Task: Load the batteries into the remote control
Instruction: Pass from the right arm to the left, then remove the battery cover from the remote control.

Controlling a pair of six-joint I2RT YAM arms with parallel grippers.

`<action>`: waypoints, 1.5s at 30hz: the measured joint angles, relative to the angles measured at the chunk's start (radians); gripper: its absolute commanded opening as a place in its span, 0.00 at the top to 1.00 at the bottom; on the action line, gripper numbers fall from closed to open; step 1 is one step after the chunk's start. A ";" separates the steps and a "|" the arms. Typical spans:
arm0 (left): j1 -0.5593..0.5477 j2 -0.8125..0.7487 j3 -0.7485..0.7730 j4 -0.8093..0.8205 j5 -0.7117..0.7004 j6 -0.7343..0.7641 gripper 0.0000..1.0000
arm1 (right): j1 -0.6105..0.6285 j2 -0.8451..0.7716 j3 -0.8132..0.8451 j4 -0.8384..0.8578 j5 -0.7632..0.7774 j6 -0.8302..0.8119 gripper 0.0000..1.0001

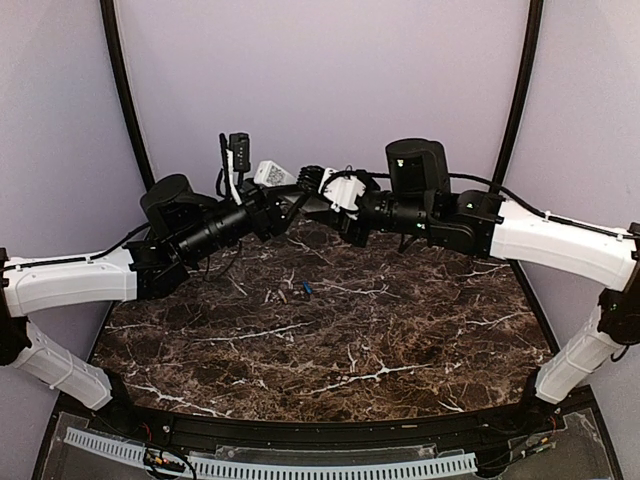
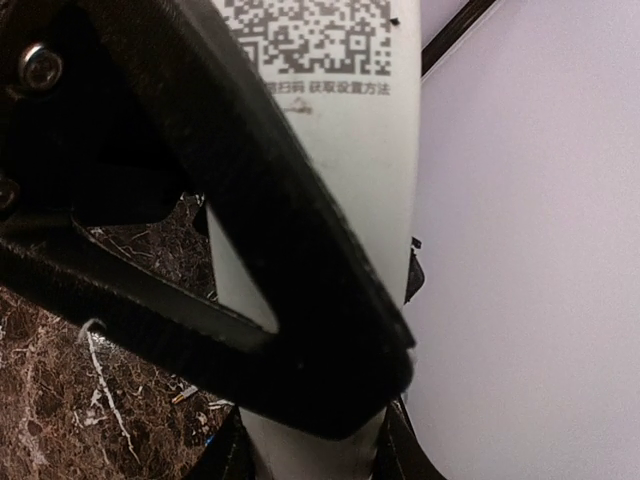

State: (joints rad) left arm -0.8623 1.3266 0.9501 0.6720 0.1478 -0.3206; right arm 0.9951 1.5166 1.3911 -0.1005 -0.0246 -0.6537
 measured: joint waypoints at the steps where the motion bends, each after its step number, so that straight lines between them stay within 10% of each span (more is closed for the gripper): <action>1: 0.000 0.000 0.000 0.006 -0.006 -0.001 0.52 | 0.000 0.002 0.000 0.000 0.001 0.003 1.00; 8: 0.000 0.000 -0.004 0.026 -0.048 -0.006 0.96 | 0.000 0.003 0.003 0.007 0.021 0.023 1.00; 13: 0.006 0.000 -0.008 0.042 -0.068 -0.053 1.00 | 0.000 0.004 0.006 0.024 0.033 0.015 0.98; 18: 0.006 -0.003 -0.030 0.076 -0.058 -0.058 1.00 | -0.002 0.004 0.006 0.022 0.019 0.051 0.05; 19: 0.004 -0.006 -0.037 0.090 -0.051 -0.056 1.00 | -0.010 0.003 0.006 0.023 0.001 0.078 0.02; 35: 0.000 -0.030 -0.074 0.294 -0.023 -0.004 1.00 | -0.220 0.118 -0.027 0.508 -0.678 1.053 0.07; 45: 0.000 -0.018 -0.084 0.352 -0.023 -0.029 1.00 | -0.191 0.182 -0.021 0.707 -0.726 1.236 0.26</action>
State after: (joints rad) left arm -0.8623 1.3090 0.8658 1.0237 0.1246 -0.3500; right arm 0.8040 1.6989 1.3697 0.6067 -0.7506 0.5819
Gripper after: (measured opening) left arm 0.185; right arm 0.793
